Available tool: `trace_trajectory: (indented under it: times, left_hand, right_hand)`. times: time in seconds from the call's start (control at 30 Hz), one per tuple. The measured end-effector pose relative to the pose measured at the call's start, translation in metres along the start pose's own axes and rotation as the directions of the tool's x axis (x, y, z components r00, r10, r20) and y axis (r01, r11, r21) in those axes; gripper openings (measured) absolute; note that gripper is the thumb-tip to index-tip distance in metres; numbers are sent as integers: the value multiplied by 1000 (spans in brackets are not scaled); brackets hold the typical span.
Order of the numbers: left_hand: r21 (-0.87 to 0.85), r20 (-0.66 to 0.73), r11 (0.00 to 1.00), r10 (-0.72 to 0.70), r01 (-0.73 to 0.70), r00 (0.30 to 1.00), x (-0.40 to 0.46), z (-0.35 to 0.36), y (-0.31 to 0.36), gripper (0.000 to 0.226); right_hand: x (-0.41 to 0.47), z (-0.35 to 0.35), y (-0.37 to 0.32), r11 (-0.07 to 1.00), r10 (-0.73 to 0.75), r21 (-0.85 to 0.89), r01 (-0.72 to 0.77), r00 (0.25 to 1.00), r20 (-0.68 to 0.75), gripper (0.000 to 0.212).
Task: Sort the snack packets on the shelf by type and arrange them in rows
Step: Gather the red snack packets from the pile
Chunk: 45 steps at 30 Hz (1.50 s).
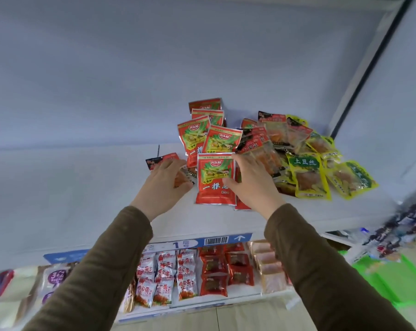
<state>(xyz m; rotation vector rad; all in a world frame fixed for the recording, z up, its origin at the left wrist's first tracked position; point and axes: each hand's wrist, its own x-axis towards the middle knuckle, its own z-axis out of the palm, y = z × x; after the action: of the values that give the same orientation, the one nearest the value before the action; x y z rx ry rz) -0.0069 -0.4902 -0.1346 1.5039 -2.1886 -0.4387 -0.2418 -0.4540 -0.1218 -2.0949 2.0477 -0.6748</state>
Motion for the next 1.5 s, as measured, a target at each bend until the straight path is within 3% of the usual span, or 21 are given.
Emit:
trace_trajectory:
  times: [0.23, 0.43, 0.67, 0.8, 0.93, 1.07, 1.27, 1.5]
  left_hand:
    - [-44, 61, 999, 10, -7, 998, 35, 19, 1, 63]
    - [-27, 98, 997, -72, 74, 993, 70, 34, 7, 72]
    - [-44, -15, 981, -188, 187, 982, 92, 61, 12, 78]
    - [-169, -12, 940, -303, 296, 953, 103, 65, 7, 90]
    - [-411, 23, 863, -312, 293, 950, 121, 63, 6, 89]
    - [-597, 65, 747, -319, 293, 946, 134, 65, 7, 88]
    - [-723, 51, 631, -357, 281, 933, 153, 63, -6, 94]
    - [-789, 87, 543, -364, 288, 927, 170, 53, -20, 112]
  right_hand:
    - [24, 10, 20, 997, 71, 34, -71, 997, 14, 79]
    - [51, 14, 38, 975, 117, 183, -124, 992, 52, 97]
    - [79, 22, 51, 944, 60, 322, -69, 998, 36, 114]
    - [91, 32, 50, 938, 35, 345, -41, 999, 23, 126]
    - [100, 46, 46, 936, 45, 352, -25, 998, -47, 131]
    - [108, 57, 42, 938, 86, 344, -54, 993, -78, 127]
    - [118, 62, 45, 936, 94, 347, -57, 991, -91, 112]
    - [147, 60, 35, 901, 125, 429, -56, 983, -132, 56]
